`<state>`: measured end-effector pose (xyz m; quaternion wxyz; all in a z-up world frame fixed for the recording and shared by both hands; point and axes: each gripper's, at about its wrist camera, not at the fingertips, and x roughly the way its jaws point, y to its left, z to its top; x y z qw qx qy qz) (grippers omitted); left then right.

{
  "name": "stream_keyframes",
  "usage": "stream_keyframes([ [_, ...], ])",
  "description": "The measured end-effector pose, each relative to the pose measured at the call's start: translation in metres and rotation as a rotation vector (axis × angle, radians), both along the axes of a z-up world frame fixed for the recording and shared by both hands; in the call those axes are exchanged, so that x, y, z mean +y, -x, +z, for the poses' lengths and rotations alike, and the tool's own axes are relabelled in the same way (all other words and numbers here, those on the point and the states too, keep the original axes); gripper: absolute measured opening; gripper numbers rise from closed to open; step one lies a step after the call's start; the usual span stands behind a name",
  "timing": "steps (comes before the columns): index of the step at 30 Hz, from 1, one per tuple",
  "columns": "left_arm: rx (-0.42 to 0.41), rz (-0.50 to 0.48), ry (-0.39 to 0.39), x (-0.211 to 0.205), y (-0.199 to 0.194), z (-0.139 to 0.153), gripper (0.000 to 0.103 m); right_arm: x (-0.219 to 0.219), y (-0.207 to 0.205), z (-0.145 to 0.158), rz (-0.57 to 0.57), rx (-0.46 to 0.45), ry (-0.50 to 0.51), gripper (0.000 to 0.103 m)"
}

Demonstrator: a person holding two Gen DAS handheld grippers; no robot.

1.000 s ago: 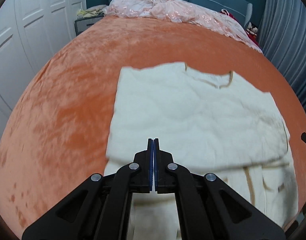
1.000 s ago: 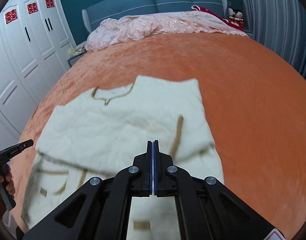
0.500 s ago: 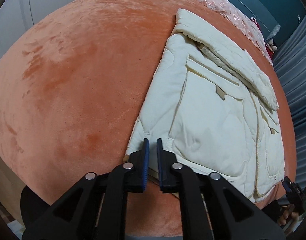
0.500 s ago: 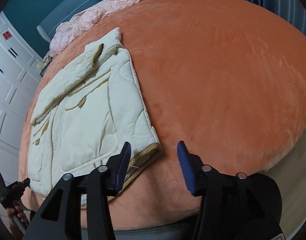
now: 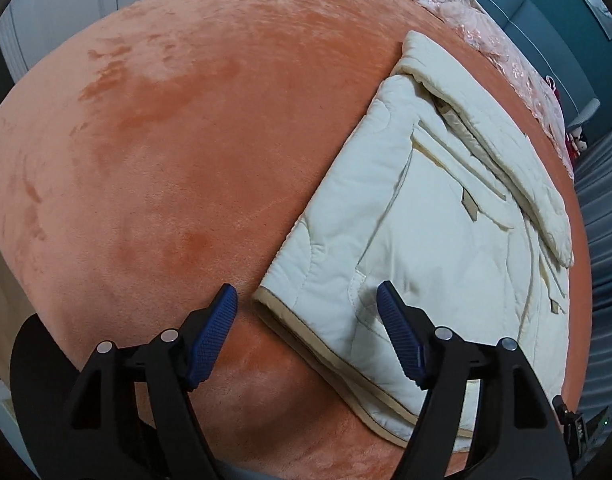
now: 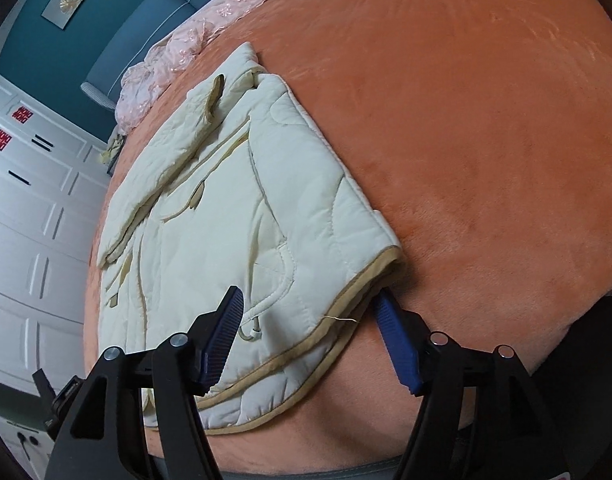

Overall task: Fold large clothes
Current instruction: 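Grasp the edge of the folded cream jacket with both tools, then lift the jacket edge with both tools and fold it over the body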

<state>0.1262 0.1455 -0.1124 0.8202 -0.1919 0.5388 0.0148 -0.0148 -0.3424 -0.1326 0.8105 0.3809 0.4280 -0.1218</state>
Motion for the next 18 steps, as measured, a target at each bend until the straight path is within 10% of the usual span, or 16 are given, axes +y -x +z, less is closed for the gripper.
stream_keyframes([
  [4,-0.01,-0.018,0.038,0.001,-0.007,0.0,0.046,0.006,-0.008,0.003,-0.005,0.003,0.032,0.05],
  [6,0.001,-0.021,0.101,0.007,-0.01,0.0,0.013,0.01,-0.011,0.006,0.016,0.012,0.068,0.02],
  [18,-0.134,-0.154,0.081,-0.003,0.024,0.07,0.005,0.029,0.022,0.075,0.192,-0.088,0.275,0.004],
])
